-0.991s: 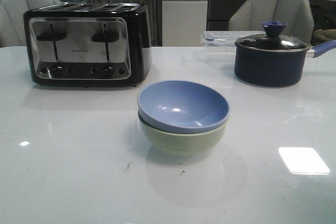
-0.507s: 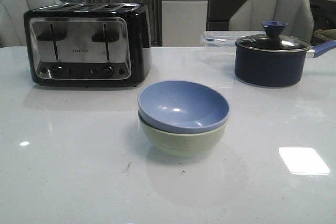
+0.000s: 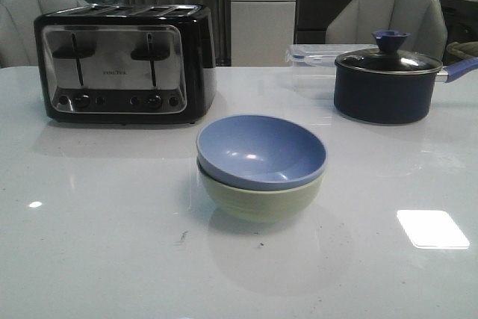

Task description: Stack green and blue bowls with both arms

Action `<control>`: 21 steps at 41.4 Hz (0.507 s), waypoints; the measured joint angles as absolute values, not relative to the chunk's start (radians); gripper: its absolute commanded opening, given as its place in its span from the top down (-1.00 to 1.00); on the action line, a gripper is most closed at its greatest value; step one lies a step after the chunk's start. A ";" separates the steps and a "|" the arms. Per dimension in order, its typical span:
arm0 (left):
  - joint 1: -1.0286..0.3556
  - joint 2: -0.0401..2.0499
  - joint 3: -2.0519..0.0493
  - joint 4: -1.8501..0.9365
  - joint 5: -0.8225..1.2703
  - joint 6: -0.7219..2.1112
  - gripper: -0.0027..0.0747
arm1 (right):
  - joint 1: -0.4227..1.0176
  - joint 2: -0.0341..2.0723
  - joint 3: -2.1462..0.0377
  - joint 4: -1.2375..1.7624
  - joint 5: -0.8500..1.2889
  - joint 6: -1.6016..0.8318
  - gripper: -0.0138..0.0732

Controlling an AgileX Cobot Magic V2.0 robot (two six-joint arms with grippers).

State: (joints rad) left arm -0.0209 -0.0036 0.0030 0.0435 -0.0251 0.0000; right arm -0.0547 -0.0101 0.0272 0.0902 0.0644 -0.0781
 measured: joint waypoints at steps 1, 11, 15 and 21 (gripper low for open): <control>-0.021 -0.004 0.003 0.043 -0.025 0.000 0.69 | -0.055 -0.010 0.027 0.093 0.059 -0.078 0.55; -0.021 -0.004 0.003 0.043 -0.025 0.000 0.69 | -0.035 -0.010 0.027 0.096 0.046 -0.078 0.55; -0.021 -0.004 0.003 0.043 -0.025 0.000 0.69 | -0.035 -0.010 0.027 0.096 0.046 -0.078 0.55; -0.021 -0.004 0.003 0.043 -0.025 0.000 0.69 | -0.035 -0.010 0.027 0.096 0.045 -0.078 0.55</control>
State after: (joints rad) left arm -0.0209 -0.0036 0.0030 0.0435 -0.0251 0.0000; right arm -0.0349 -0.0101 0.0272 0.0963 0.0445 -0.0781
